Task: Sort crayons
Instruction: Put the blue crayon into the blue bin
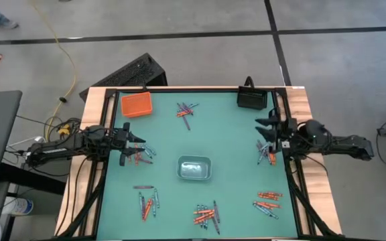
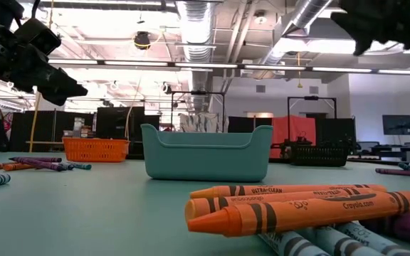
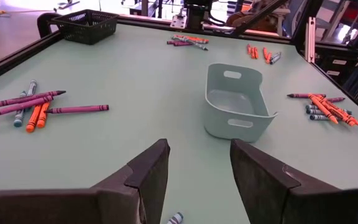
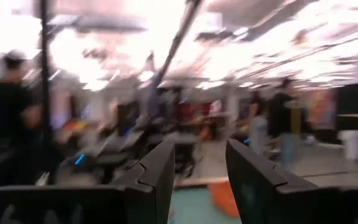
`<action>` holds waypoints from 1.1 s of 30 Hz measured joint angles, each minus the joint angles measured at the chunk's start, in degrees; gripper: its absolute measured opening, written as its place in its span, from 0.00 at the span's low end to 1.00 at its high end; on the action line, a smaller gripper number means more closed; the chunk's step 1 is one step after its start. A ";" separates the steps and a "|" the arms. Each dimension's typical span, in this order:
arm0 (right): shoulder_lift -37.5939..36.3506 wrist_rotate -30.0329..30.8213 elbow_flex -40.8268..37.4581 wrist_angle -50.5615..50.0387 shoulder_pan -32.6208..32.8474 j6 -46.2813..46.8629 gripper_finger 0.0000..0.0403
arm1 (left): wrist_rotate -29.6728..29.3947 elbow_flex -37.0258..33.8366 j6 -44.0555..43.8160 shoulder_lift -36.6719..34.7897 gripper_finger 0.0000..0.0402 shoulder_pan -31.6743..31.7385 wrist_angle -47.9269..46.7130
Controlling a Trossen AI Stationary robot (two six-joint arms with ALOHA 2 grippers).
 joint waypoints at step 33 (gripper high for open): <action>75.41 5.05 48.77 -95.31 19.71 -5.56 0.39 | -0.01 0.00 0.00 -0.01 0.40 0.01 0.01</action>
